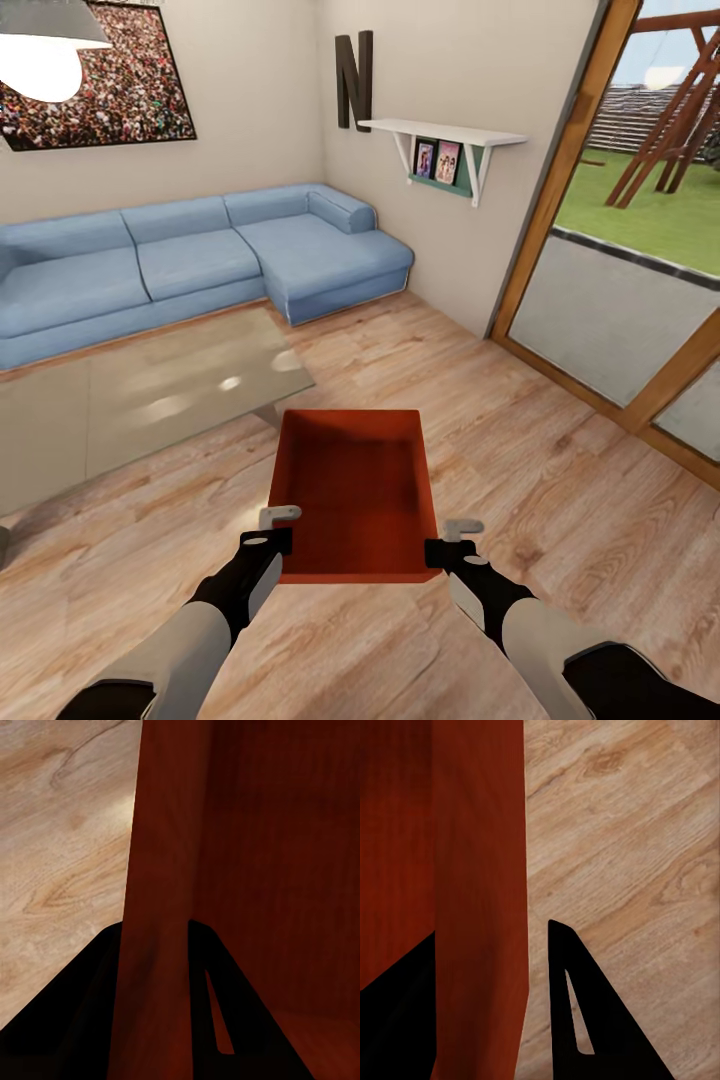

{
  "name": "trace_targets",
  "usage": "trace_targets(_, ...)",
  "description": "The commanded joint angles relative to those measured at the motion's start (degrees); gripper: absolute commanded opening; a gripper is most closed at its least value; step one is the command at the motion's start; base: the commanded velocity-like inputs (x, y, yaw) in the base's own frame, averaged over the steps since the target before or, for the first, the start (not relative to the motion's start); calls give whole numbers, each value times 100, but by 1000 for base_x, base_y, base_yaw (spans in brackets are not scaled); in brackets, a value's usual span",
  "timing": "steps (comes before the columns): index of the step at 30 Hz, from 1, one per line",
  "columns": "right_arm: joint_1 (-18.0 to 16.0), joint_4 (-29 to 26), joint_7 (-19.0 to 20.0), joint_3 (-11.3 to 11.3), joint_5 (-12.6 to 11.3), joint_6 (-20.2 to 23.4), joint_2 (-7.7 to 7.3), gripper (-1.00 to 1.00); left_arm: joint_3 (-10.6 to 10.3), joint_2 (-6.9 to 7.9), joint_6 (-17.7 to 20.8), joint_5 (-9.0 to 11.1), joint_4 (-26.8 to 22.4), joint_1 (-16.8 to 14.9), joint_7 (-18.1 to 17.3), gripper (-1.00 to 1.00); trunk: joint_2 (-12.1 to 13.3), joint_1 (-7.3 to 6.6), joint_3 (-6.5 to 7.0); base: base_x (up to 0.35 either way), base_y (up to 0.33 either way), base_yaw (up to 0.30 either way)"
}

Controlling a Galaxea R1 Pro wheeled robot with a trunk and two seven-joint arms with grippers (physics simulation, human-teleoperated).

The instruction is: Move the two storage containers from the living room to the garage. In the garage, place one container on the floor and stack the other container on top of it (either order is fine).

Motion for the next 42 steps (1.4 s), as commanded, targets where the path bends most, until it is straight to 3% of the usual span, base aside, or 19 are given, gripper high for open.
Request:
trace_targets(1, 0, 19, -24, -34, -65, -27, 0, -100, 115, -6, 43, -92, -30, -6, 43, -100, -10, 3, 0, 0, 0, 0)
trace_targets(42, 0, 19, -24, -35, -63, -27, 0, -100, 115, -6, 65, -64, 22, -6, 35, -100, -10, 3, 379, 0, 0, 0)
